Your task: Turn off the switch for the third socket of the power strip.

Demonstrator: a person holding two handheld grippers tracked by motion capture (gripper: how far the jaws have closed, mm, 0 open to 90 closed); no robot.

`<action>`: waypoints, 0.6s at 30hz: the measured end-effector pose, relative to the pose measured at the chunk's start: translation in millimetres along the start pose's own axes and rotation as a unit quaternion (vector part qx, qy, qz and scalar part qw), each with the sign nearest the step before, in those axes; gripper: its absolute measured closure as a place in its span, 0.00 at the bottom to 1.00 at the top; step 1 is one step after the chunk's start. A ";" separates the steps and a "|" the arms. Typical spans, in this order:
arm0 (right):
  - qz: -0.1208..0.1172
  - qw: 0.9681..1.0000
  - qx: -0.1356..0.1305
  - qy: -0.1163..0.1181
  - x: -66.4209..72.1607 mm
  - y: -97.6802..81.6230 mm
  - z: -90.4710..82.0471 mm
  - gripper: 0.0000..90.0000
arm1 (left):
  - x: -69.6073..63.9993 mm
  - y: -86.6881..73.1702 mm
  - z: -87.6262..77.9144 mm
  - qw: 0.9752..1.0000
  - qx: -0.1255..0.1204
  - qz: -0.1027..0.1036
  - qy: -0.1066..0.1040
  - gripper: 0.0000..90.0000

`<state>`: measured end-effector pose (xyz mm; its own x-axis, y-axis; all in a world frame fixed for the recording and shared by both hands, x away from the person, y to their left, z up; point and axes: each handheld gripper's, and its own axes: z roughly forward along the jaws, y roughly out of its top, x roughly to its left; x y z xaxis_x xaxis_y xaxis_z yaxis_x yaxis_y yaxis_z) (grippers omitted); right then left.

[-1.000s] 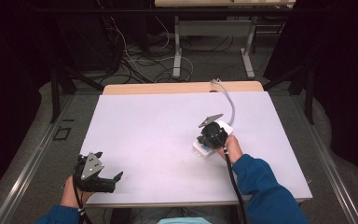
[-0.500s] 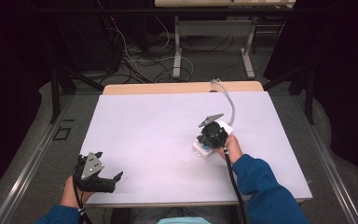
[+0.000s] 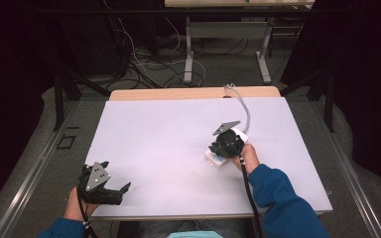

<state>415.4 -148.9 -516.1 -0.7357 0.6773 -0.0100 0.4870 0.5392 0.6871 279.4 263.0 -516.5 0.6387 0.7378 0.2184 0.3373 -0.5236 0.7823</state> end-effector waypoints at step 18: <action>-0.002 1.000 -0.022 0.014 -0.1 -6.8 -25.5 0.16 | 0.0 -0.3 -0.1 1.000 0.001 -0.002 0.000 0.00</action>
<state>400.2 -165.4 -502.3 -0.7510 0.6602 0.0065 0.4628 0.5194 0.7184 279.2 263.2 -516.6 0.6369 0.7401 0.2158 0.3407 -0.5213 0.7824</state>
